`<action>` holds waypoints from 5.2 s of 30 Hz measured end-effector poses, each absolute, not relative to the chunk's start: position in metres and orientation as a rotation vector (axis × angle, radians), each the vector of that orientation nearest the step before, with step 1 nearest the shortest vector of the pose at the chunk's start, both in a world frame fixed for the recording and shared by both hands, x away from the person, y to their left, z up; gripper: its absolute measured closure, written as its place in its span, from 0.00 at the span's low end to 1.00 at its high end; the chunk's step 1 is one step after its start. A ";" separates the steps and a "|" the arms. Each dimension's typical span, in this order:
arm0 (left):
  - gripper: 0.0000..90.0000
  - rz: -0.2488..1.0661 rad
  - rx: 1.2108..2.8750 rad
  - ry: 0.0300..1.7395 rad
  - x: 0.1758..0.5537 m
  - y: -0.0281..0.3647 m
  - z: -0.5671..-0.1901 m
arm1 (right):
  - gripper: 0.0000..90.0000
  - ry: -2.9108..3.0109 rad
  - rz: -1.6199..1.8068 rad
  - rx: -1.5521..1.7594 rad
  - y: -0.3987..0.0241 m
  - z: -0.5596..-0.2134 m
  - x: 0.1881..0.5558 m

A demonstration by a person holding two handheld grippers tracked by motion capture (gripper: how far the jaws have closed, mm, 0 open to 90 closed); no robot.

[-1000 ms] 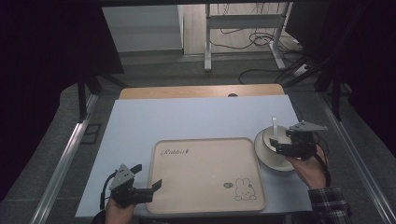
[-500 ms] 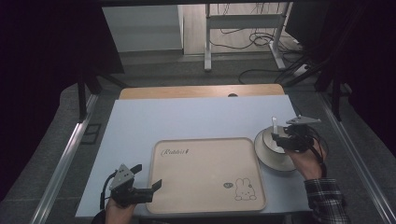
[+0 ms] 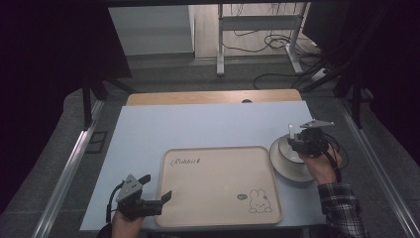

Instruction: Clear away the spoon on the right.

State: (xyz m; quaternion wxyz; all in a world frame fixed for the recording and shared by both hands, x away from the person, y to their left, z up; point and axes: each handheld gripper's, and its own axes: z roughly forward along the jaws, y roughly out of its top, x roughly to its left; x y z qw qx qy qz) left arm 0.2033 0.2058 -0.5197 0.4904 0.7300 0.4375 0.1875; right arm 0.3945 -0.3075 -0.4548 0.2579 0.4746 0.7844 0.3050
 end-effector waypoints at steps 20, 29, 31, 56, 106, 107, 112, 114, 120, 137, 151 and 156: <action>0.04 0.458 1.779 1.060 0.203 0.205 -0.520 | 0.76 2.158 0.786 1.313 -0.299 -0.465 0.403; 0.04 0.458 1.779 1.060 0.203 0.205 -0.520 | 0.83 2.172 0.798 1.329 -0.295 -0.465 0.404; 0.04 0.457 1.778 1.060 0.203 0.205 -0.520 | 0.83 2.173 0.798 1.325 -0.295 -0.465 0.404; 0.04 0.459 1.777 1.059 0.203 0.205 -0.519 | 0.84 2.192 0.857 1.252 -0.295 -0.440 0.393; 0.04 0.458 1.776 1.053 0.203 0.204 -0.519 | 0.84 2.358 0.943 1.075 -0.277 -0.378 0.346; 0.04 0.457 1.775 1.053 0.203 0.204 -0.519 | 0.84 2.363 0.947 1.067 -0.276 -0.377 0.344; 0.04 0.457 1.777 1.054 0.203 0.203 -0.519 | 0.84 2.387 0.958 1.046 -0.271 -0.378 0.340; 0.04 0.456 1.776 1.052 0.203 0.203 -0.519 | 0.84 2.405 0.961 1.039 -0.268 -0.379 0.337; 0.04 0.455 1.775 1.051 0.203 0.203 -0.519 | 0.84 2.442 0.975 1.014 -0.260 -0.381 0.330; 0.04 0.455 1.774 1.050 0.203 0.204 -0.519 | 0.84 2.573 0.913 0.953 -0.235 -0.396 0.318; 0.04 0.455 1.775 1.049 0.203 0.204 -0.519 | 0.84 2.662 0.796 0.894 -0.220 -0.415 0.317; 0.04 0.454 1.775 1.049 0.203 0.204 -0.519 | 0.84 2.691 0.751 0.889 -0.215 -0.425 0.317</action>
